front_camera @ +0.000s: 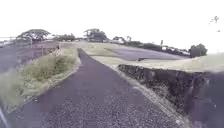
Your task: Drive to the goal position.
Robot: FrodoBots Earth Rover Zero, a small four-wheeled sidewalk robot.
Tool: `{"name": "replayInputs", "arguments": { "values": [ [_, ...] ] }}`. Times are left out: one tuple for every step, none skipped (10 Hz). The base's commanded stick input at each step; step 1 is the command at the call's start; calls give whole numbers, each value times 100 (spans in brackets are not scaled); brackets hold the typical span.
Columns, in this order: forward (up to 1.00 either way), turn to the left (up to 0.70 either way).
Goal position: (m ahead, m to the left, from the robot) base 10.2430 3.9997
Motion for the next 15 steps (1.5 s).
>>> {"name": "replayInputs", "arguments": {
  "values": [
    [70,0],
    [70,0],
    [70,0],
    [70,0],
    [70,0],
    [70,0],
    [70,0],
    [70,0],
    [70,7],
    [70,12],
    [70,16],
    [70,17],
    [70,17],
    [70,17],
    [70,1]
  ]
}}
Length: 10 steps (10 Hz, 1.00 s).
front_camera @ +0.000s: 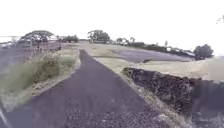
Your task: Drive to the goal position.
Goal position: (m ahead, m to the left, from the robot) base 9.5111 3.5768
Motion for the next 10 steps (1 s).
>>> {"name": "replayInputs", "arguments": {
  "values": [
    [70,0],
    [70,0],
    [70,0],
    [70,0],
    [70,0],
    [70,0],
    [70,0],
    [70,0],
    [70,0],
    [70,0]
  ]
}}
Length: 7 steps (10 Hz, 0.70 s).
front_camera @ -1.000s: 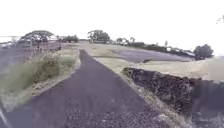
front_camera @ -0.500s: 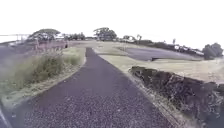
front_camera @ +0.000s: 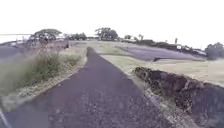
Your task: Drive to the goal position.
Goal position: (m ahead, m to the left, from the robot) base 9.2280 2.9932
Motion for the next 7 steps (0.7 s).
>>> {"name": "replayInputs", "arguments": {
  "values": [
    [70,5],
    [70,14],
    [70,25],
    [70,15],
    [70,0],
    [70,0],
    [70,0]
  ]
}}
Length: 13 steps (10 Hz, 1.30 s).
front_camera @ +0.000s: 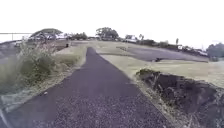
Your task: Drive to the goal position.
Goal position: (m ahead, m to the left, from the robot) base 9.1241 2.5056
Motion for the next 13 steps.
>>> {"name": "replayInputs", "arguments": {
  "values": [
    [70,0],
    [70,0],
    [70,3],
    [70,15],
    [70,27],
    [70,20],
    [70,1],
    [70,0],
    [70,0],
    [70,0],
    [70,0],
    [70,0],
    [70,0]
  ]
}}
